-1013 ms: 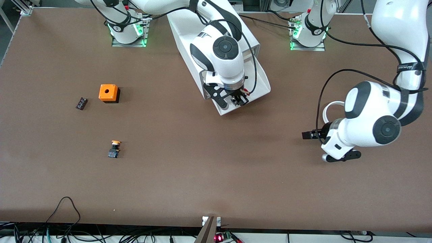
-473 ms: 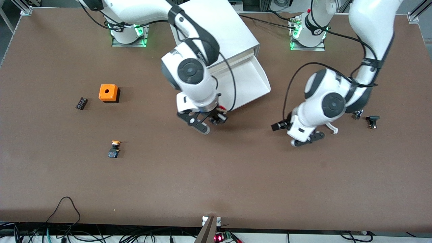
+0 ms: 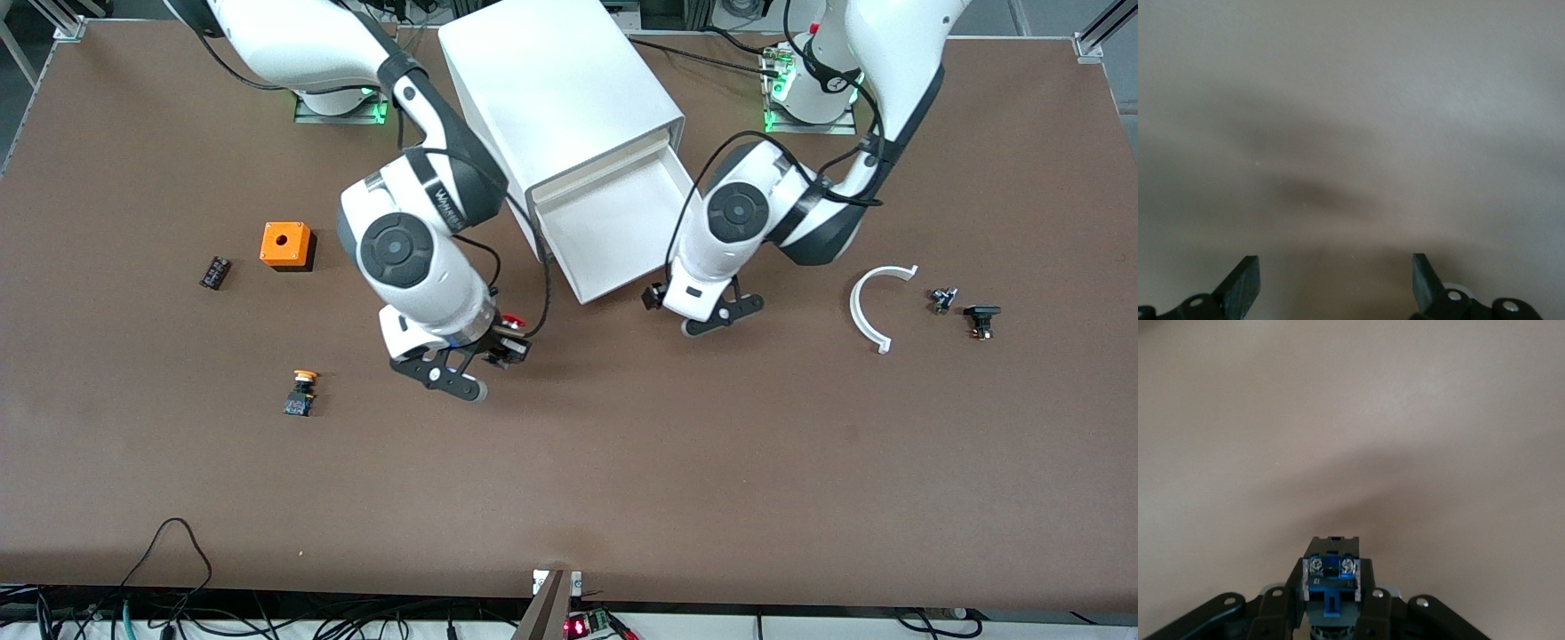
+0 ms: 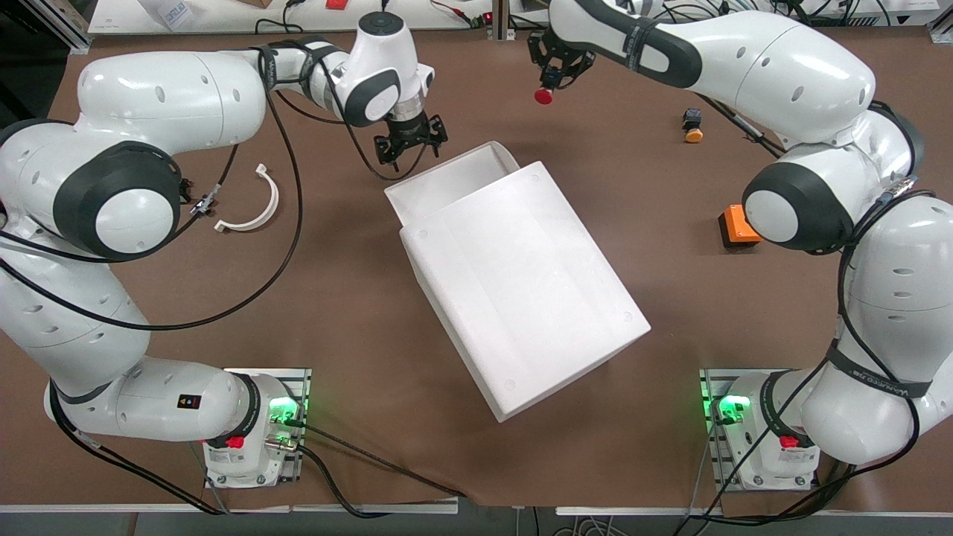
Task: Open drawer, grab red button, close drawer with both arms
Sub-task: 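Close the drawer with the left gripper while the right gripper carries the button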
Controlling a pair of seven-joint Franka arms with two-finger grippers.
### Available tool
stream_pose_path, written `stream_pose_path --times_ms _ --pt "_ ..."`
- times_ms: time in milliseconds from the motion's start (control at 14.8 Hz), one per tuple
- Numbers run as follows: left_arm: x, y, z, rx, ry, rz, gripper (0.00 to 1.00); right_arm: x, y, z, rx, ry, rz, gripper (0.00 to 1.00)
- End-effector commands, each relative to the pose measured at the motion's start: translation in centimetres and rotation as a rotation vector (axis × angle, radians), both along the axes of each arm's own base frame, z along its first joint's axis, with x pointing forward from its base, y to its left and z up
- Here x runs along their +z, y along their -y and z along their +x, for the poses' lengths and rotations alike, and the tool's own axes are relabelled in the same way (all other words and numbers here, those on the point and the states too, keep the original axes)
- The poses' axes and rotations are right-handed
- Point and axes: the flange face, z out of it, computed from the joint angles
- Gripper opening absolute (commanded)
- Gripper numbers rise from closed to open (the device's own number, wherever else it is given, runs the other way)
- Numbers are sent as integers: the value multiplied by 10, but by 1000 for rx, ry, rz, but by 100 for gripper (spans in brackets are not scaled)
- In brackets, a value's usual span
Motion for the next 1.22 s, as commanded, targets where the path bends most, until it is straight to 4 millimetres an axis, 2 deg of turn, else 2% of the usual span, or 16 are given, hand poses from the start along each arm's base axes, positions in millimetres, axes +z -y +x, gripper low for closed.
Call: stream_pose_path --times_ms 0,270,608,810,945,1148 --pt "2 17 -22 -21 16 15 100 3 40 16 92 -30 4 0" --pt "2 49 -62 -56 -17 1 100 -6 98 41 174 -29 -8 0" --pt "0 78 -95 -139 -53 -20 100 -50 153 50 278 -85 -32 0" --pt "-2 91 -108 -163 -71 -34 100 -68 182 56 343 -101 -54 0" --pt "-2 98 -117 -156 -105 -58 100 -86 208 61 362 -98 -74 0" --pt "2 110 -129 -158 -133 -88 100 -115 236 62 388 -86 -72 0"
